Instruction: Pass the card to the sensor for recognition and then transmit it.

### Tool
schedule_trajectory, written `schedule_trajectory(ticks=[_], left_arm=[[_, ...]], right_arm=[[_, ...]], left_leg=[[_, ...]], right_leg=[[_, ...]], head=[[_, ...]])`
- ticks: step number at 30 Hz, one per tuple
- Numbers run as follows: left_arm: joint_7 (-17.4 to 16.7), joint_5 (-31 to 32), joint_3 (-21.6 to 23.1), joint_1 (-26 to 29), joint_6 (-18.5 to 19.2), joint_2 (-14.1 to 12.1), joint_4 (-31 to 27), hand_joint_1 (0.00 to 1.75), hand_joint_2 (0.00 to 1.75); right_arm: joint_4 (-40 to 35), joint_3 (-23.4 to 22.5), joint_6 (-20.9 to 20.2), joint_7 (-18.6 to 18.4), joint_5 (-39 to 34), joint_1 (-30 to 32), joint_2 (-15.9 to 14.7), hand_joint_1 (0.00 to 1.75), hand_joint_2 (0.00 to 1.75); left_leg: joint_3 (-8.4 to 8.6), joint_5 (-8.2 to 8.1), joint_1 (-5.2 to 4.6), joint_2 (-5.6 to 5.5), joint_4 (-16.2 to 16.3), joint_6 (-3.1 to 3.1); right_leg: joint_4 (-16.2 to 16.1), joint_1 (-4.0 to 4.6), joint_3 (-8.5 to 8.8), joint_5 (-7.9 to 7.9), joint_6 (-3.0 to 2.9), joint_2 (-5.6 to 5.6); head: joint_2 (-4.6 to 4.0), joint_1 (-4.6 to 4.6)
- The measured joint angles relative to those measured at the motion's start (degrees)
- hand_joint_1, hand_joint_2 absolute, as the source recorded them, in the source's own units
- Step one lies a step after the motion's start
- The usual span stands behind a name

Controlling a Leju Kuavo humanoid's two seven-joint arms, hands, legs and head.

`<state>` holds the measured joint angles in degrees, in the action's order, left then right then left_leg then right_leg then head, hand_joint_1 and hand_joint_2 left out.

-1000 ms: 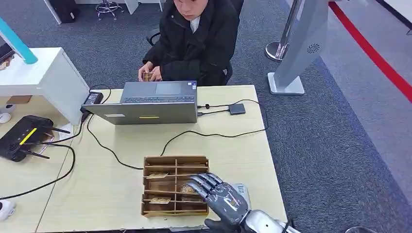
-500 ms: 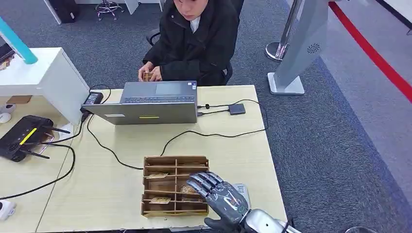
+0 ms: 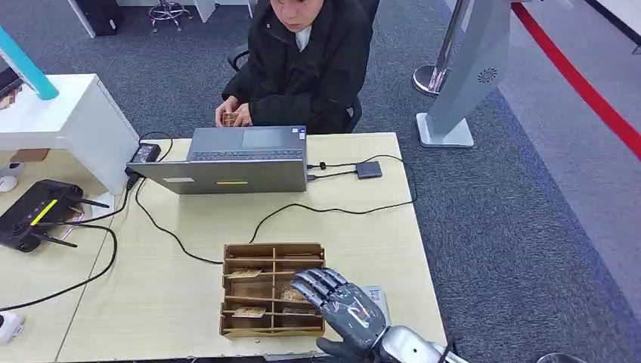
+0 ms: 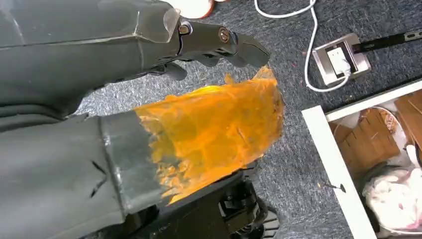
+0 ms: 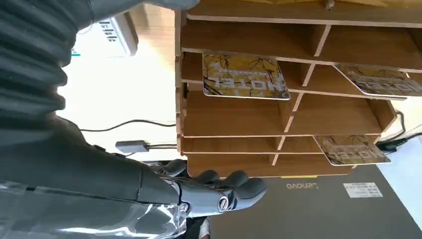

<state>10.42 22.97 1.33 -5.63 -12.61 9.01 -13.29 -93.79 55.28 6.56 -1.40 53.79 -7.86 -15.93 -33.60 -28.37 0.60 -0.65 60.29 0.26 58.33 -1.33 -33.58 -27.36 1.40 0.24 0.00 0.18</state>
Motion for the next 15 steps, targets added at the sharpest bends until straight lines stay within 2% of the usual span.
schedule_trajectory(ticks=[15], left_arm=[[0.15,0.11,0.00,0.00,0.28,0.00,0.00,0.00,0.00]], right_arm=[[0.07,0.00,-0.18,0.00,-0.89,-0.02,0.22,0.21,1.75]], left_leg=[[0.00,0.00,0.00,0.00,0.00,0.00]], right_leg=[[0.00,0.00,0.00,0.00,0.00,0.00]], head=[[0.00,0.00]])
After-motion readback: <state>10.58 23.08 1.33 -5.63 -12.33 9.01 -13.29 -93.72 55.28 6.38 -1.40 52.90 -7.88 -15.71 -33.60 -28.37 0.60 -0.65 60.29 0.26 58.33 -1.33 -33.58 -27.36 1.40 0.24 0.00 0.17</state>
